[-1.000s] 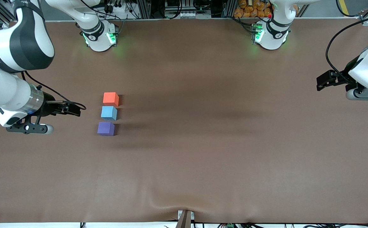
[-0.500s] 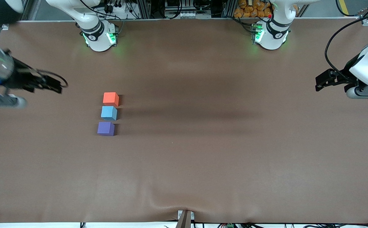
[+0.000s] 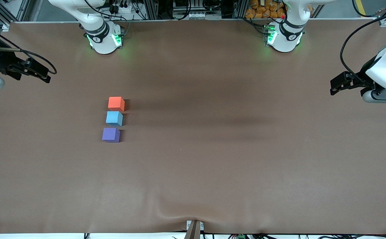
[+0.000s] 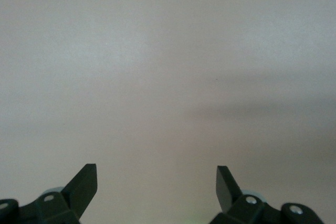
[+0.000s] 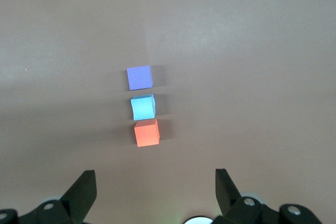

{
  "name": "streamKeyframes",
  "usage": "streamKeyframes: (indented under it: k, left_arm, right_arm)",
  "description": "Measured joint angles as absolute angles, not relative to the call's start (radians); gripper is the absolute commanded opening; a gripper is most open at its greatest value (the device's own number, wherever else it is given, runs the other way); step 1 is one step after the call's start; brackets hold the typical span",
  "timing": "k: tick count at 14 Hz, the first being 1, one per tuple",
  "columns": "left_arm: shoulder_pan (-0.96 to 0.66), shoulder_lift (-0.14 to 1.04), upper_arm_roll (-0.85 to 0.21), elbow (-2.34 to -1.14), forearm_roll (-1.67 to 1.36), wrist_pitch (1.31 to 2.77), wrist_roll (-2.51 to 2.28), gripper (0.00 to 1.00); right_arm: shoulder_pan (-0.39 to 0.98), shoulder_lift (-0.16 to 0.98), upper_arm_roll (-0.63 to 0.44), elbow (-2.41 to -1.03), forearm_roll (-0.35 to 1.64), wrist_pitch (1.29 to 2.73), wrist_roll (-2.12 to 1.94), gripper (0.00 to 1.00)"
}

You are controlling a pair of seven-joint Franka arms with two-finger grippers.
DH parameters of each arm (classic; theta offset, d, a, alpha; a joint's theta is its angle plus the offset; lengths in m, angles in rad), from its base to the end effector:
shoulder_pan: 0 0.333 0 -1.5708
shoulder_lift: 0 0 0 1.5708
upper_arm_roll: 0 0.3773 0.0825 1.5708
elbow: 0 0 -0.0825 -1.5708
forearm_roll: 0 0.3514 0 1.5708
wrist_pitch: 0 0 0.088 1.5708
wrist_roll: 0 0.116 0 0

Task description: Place blue block between orange and purple blocks

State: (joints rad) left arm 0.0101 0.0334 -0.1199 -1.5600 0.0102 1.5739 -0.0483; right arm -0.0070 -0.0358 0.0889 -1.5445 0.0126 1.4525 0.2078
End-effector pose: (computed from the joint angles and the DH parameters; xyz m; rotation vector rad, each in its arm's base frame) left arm 0.5309 -0.0560 0.6643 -3.1323 0.0965 0.0293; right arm 0.4941 0.0433 0.6963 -3.1330 0.1959 0.0897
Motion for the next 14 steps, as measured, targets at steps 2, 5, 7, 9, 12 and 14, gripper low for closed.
streamKeyframes:
  k: [2, 5, 7, 9, 12, 14]
  left_arm:
    - [0.010, 0.033, -0.125, -1.560, 0.010, 1.574, -0.048, 1.00]
    - [0.010, 0.033, -0.127, -1.560, 0.010, 1.574, -0.048, 1.00]
    - [0.010, 0.033, -0.127, -1.560, 0.010, 1.574, -0.048, 1.00]
    - [0.010, 0.033, -0.128, -1.560, 0.010, 1.574, -0.048, 1.00]
    - [0.010, 0.033, -0.128, -1.560, 0.010, 1.574, -0.048, 1.00]
    - [0.010, 0.033, -0.128, -1.560, 0.010, 1.574, -0.048, 1.00]
  right_arm:
    - [-0.007, -0.051, 0.074, -1.570, 0.013, 1.467, 0.207, 1.00]
    - [-0.007, -0.052, 0.036, -1.570, 0.013, 1.471, 0.154, 1.00]
    - [-0.007, -0.052, 0.031, -1.570, 0.013, 1.471, 0.131, 1.00]
    - [-0.006, -0.052, 0.031, -1.570, 0.013, 1.471, 0.126, 1.00]
    - [-0.006, -0.052, 0.031, -1.570, 0.013, 1.471, 0.124, 1.00]
    - [-0.006, -0.052, 0.031, -1.570, 0.013, 1.471, 0.123, 1.00]
